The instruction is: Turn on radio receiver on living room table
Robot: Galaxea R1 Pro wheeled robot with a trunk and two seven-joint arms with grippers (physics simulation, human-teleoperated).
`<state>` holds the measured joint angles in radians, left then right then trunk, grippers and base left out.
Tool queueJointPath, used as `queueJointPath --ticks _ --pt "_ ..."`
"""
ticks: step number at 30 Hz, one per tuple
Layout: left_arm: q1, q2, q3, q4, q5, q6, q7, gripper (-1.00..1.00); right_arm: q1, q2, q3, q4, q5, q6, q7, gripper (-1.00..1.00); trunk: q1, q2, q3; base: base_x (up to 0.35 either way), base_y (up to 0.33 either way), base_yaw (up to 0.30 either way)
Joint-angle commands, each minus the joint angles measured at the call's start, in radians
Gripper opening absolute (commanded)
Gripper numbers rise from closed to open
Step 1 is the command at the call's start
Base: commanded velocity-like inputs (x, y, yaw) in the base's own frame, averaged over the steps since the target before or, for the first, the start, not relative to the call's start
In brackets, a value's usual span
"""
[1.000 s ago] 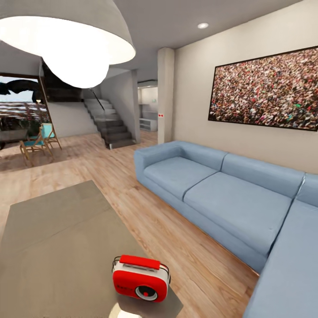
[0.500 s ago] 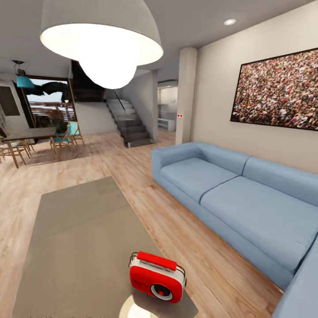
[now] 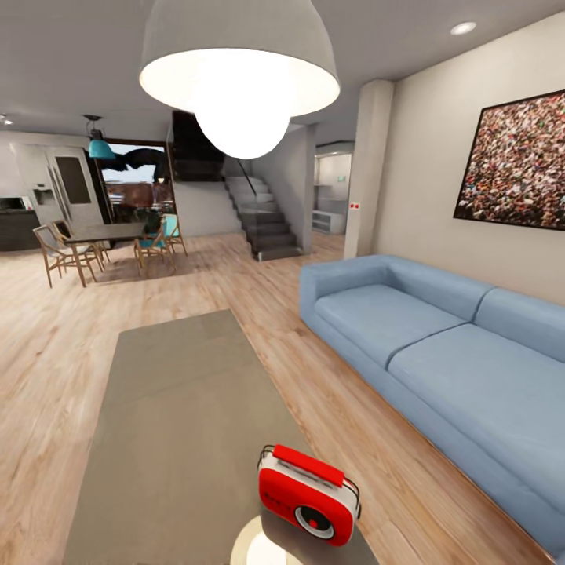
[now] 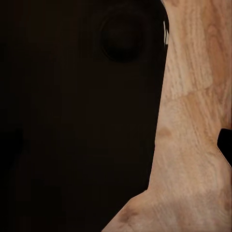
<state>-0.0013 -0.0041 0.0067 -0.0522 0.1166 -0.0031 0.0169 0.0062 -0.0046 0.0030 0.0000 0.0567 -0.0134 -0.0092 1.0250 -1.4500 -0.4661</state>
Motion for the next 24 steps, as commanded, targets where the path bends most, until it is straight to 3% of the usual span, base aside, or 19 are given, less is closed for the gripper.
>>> queueJointPath --ticks 1,14,24 --pt "0.0 0.0 0.0 0.0 0.0 0.0 0.0 1.0 0.0 0.0 0.0 0.0 0.0 0.0 0.0 1.0 0.0 0.0 0.0 0.0 0.0 0.275" --pt "0.0 -0.001 0.0 0.0 0.0 0.0 0.0 1.0 0.0 0.0 0.0 0.0 0.0 0.001 0.001 1.0 0.0 0.0 0.0 0.0 0.0 0.265" --pt "0.0 0.001 0.0 0.0 0.001 0.0 0.0 1.0 0.0 0.0 0.0 0.0 0.0 0.001 0.002 1.0 0.0 0.0 0.0 0.065 -0.088 0.034"
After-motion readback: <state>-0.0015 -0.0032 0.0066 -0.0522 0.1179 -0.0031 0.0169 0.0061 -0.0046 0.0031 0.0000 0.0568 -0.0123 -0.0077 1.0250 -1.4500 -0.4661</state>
